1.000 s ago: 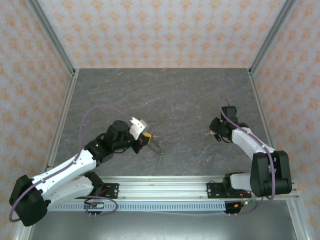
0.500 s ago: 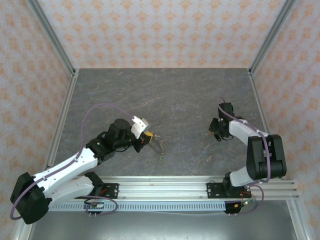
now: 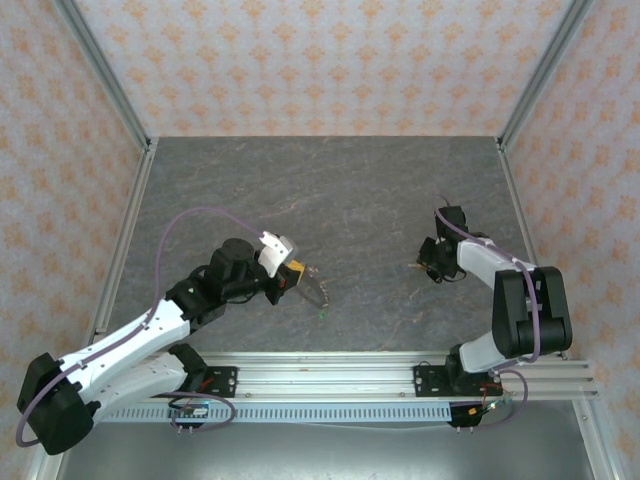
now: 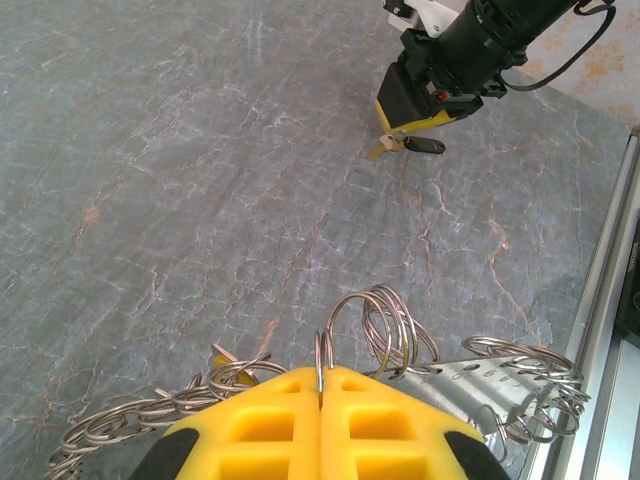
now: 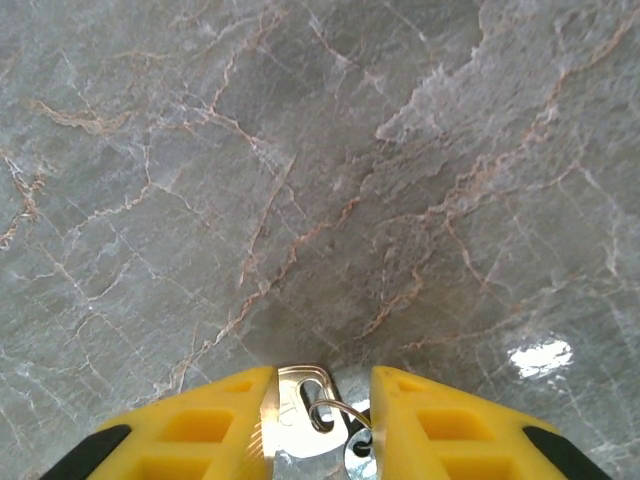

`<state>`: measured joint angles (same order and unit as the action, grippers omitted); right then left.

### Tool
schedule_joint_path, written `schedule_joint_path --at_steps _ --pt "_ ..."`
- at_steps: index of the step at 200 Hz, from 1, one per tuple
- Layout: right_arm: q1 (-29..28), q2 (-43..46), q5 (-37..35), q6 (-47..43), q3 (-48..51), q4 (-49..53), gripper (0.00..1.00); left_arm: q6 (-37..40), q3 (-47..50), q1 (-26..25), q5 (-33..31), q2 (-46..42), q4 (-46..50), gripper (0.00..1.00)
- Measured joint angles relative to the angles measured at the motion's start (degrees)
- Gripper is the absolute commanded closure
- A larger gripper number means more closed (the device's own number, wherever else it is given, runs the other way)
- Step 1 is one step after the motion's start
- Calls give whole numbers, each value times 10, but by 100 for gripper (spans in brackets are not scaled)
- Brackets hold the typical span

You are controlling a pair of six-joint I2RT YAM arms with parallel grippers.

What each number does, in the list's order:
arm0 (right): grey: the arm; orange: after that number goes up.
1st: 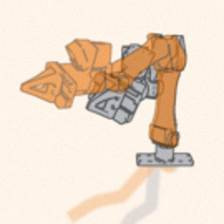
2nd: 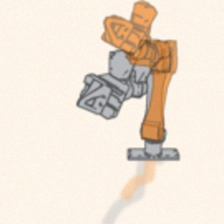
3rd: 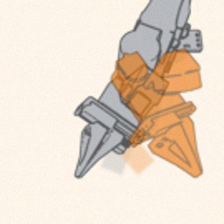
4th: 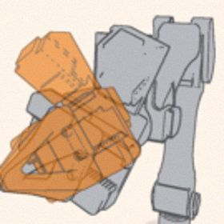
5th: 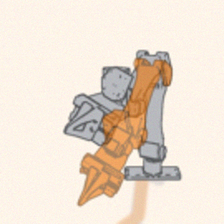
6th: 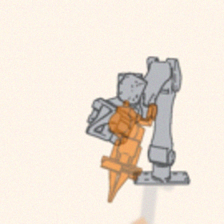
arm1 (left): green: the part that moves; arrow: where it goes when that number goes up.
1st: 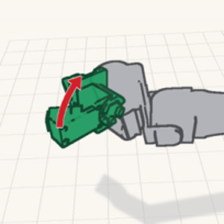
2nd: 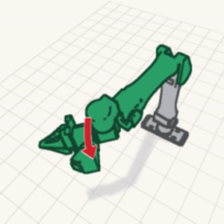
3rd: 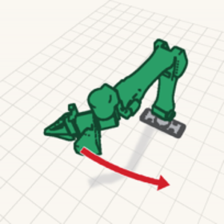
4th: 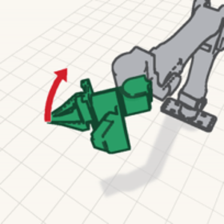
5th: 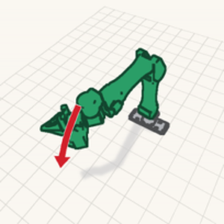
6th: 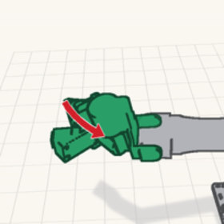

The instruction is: Put the keys on the keyring

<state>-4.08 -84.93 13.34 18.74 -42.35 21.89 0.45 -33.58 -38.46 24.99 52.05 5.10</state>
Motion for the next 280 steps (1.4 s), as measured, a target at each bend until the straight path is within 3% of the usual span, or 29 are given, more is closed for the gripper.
schedule_joint_path --at_steps 158,176,240,280 --pt "0 3 29 10 0 36 83 -5 22 0 -2 -20 0 100" --pt "0 3 23 14 0 35 96 -5 23 0 -2 -22 -1 100" --pt "0 14 21 23 0 24 95 -5 23 0 -4 -22 0 100" --pt "0 17 24 23 4 18 100 -5 23 0 -4 -22 0 100"
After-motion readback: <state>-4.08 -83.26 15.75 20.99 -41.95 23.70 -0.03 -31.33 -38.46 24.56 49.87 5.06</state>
